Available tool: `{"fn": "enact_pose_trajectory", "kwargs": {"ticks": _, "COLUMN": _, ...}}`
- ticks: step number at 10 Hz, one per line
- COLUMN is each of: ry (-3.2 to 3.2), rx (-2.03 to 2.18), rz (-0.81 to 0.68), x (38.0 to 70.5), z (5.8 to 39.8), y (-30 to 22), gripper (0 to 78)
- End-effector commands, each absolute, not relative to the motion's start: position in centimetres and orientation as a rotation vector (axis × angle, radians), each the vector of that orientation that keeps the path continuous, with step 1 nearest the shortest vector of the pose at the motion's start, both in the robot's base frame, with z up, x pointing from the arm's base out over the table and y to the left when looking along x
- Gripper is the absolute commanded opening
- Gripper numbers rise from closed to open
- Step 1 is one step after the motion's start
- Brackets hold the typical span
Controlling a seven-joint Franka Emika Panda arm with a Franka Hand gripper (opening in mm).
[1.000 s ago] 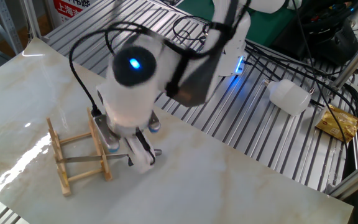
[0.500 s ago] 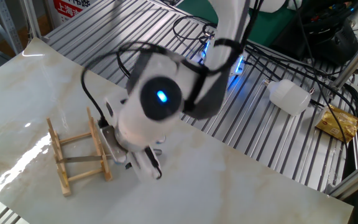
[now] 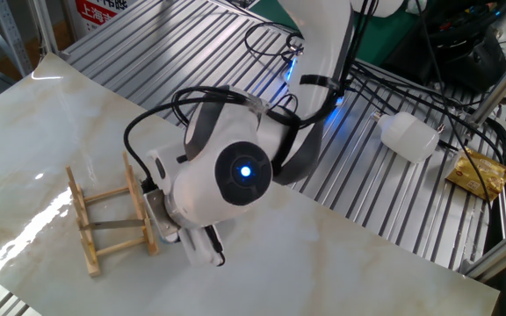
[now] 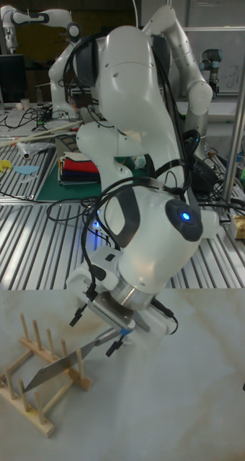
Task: Put the knife on the knife rack
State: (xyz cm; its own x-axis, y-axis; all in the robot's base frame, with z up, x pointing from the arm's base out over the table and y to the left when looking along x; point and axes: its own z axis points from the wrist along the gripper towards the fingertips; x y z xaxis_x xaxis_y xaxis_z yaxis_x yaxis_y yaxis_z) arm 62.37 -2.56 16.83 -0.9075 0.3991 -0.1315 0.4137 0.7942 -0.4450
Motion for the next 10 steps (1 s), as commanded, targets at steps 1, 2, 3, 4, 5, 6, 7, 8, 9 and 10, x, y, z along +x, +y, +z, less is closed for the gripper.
{"fn": "enact_pose_trajectory", "kwargs": {"ticks": 1, "ry": 2.942, "rx": 0.69, "rz": -0.744, "x": 62.5, "z": 16.6, "y": -2.9, "gripper": 77.4}}
{"fn": "enact_pose_trajectory", "kwargs": {"ticks": 2, "ry": 2.941, "rx": 0.704, "rz": -0.747, "x": 62.4, "z": 16.5, "y": -2.8, "gripper": 77.4}}
{"fn": "enact_pose_trajectory", "kwargs": {"ticks": 3, "ry": 2.937, "rx": 0.724, "rz": -0.749, "x": 62.3, "z": 16.4, "y": -2.6, "gripper": 77.4}}
{"fn": "enact_pose_trajectory", "kwargs": {"ticks": 4, "ry": 2.927, "rx": 0.736, "rz": -0.769, "x": 61.9, "z": 16.1, "y": -2.2, "gripper": 77.4}}
{"fn": "enact_pose_trajectory", "kwargs": {"ticks": 5, "ry": 2.924, "rx": 0.735, "rz": -0.776, "x": 61.9, "z": 16.0, "y": -2.2, "gripper": 77.4}}
{"fn": "enact_pose_trajectory", "kwargs": {"ticks": 6, "ry": 2.926, "rx": 0.73, "rz": -0.784, "x": 61.8, "z": 15.9, "y": -2.2, "gripper": 77.4}}
{"fn": "enact_pose_trajectory", "kwargs": {"ticks": 7, "ry": 2.928, "rx": 0.722, "rz": -0.785, "x": 61.8, "z": 15.8, "y": -2.4, "gripper": 77.4}}
{"fn": "enact_pose_trajectory", "kwargs": {"ticks": 8, "ry": 2.93, "rx": 0.717, "rz": -0.785, "x": 61.8, "z": 15.6, "y": -2.8, "gripper": 77.4}}
{"fn": "enact_pose_trajectory", "kwargs": {"ticks": 9, "ry": 2.935, "rx": 0.714, "rz": -0.784, "x": 61.8, "z": 15.4, "y": -2.9, "gripper": 77.4}}
{"fn": "enact_pose_trajectory", "kwargs": {"ticks": 10, "ry": 2.938, "rx": 0.72, "rz": -0.787, "x": 61.7, "z": 15.3, "y": -2.8, "gripper": 77.4}}
